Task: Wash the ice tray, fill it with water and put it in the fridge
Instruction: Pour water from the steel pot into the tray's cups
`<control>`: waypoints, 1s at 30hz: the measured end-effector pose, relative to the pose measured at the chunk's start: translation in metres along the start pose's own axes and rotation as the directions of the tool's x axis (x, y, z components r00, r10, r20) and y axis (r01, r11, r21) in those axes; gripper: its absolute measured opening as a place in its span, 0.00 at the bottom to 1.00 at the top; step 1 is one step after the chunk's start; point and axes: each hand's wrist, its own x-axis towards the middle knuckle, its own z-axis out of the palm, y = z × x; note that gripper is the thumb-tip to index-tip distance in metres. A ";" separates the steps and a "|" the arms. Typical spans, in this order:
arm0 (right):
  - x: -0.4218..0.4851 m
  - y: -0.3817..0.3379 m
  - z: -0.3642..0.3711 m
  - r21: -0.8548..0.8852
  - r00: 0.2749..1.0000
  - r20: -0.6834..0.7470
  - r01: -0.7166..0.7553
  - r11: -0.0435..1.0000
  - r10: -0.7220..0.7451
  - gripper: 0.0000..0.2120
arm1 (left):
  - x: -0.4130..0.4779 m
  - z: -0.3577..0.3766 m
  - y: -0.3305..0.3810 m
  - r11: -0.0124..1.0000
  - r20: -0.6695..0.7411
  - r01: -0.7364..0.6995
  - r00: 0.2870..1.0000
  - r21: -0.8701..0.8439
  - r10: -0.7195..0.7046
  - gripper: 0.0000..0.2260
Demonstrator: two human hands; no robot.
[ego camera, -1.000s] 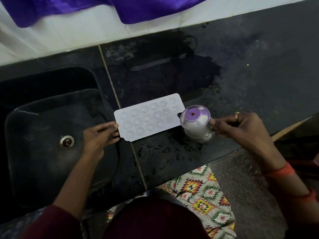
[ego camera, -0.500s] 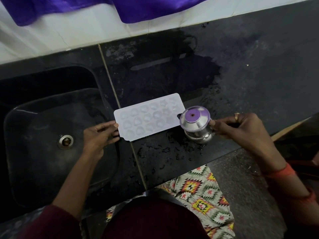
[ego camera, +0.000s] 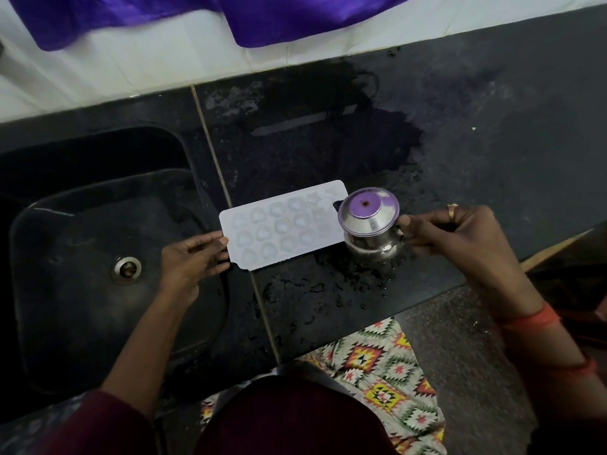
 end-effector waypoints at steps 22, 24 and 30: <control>0.011 0.001 0.001 -0.169 1.000 -0.002 -0.011 0.986 0.011 0.13 | -0.003 0.002 0.007 1.000 0.005 0.002 1.000 0.005 -0.002 0.05; 0.011 0.001 0.001 -0.178 1.000 -0.003 -0.012 0.984 0.011 0.14 | -0.003 0.001 0.007 1.000 0.006 -0.004 1.000 0.009 0.004 0.05; 0.012 0.000 0.000 -0.172 1.000 0.016 0.005 0.985 -0.002 0.11 | -0.004 0.003 0.009 1.000 0.002 -0.012 1.000 -0.002 0.012 0.06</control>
